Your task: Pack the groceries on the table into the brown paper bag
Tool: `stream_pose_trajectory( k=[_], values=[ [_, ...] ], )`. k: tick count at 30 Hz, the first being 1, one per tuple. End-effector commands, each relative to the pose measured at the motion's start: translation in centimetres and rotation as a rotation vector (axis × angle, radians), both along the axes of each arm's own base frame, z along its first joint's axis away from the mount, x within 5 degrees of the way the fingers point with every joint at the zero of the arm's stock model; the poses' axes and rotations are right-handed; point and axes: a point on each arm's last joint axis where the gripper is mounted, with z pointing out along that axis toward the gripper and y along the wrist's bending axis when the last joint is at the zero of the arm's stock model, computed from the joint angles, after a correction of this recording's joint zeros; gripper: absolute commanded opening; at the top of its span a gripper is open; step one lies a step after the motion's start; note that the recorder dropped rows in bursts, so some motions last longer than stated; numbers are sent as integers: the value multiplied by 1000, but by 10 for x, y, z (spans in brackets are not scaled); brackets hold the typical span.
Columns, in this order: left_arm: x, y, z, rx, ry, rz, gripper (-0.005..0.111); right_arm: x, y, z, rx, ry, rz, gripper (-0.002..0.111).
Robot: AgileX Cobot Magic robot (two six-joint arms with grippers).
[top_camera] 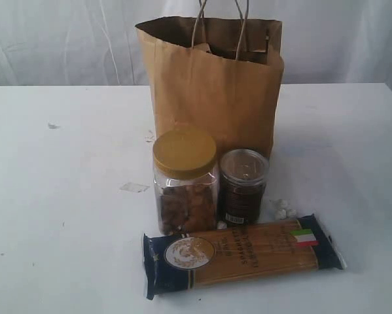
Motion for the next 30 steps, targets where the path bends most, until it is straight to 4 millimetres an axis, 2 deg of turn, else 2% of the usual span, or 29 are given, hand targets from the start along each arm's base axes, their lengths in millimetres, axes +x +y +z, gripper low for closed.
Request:
stream_pose_trajectory(
  k=[1, 5, 11, 14, 18, 23, 26, 30],
  values=[
    [-2, -2, 4, 56, -46, -44, 0, 0, 0, 0, -5, -7, -4, 0],
    [-11, -6, 15, 80, -154, -99, 0, 0, 0, 0, -5, -7, -4, 0],
    [-48, -8, 36, 149, -350, -106, 0, 0, 0, 0, -5, -7, -4, 0],
    [-62, -9, 35, 220, -365, -127, 0, 0, 0, 0, -5, -7, -4, 0],
    [-59, -14, 23, 186, -230, -192, 0, 0, 0, 0, -5, -7, -4, 0],
    [-62, -16, -1, 21, -19, -197, 0, 0, 0, 0, -5, -7, -4, 0],
    [-59, -18, 0, 34, -51, -218, 0, 0, 0, 0, -5, -7, -4, 0],
    [-48, -23, 4, 23, -220, -278, 0, 0, 0, 0, -5, -7, -4, 0]
  ],
)
